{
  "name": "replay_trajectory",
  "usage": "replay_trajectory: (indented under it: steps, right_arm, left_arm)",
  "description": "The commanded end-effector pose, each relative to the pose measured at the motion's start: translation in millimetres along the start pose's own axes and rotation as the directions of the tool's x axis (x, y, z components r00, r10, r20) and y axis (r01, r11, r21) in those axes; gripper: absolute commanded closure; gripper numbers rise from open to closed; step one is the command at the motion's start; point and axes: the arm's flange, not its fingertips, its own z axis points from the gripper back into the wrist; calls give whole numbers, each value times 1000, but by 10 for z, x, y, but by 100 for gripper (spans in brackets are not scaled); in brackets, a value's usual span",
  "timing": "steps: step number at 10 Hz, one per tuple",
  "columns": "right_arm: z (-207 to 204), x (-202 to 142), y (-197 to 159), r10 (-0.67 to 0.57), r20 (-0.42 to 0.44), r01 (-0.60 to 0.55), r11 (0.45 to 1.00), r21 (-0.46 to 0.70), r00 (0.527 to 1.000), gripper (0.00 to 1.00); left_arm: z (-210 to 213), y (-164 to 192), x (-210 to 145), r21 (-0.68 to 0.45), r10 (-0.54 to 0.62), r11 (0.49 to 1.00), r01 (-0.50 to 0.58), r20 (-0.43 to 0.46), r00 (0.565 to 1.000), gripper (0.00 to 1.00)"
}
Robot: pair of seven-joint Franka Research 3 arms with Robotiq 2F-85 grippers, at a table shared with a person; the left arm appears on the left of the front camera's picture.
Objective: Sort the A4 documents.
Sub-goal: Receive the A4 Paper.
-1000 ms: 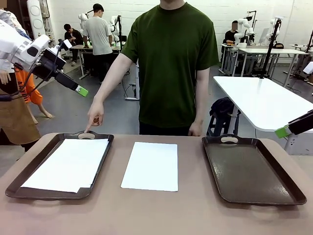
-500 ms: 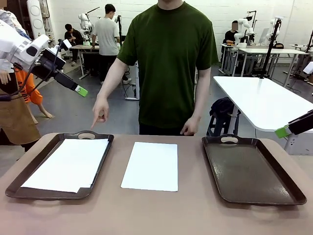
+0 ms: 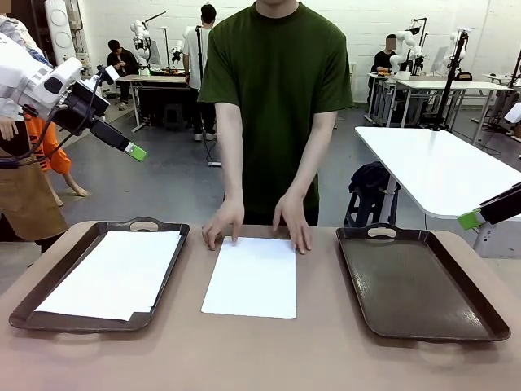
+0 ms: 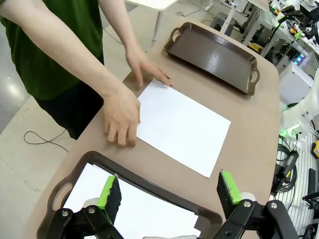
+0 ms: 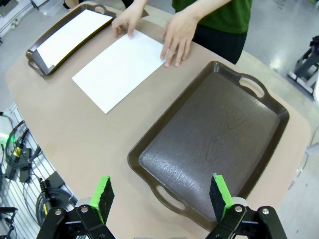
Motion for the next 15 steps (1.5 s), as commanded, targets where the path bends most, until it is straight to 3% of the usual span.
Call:
replay_trajectory:
  steps: [1,15]
  right_arm:
    - [-19,-2,-6,-2,8,1,1000,19,1000,0]
    - [-19,-2,-6,-2,8,1,1000,19,1000,0]
  left_arm:
    - [-7,-4,8,6,-2,1000,2,1,1000,0]
    - [-7,-4,8,6,-2,1000,2,1,1000,0]
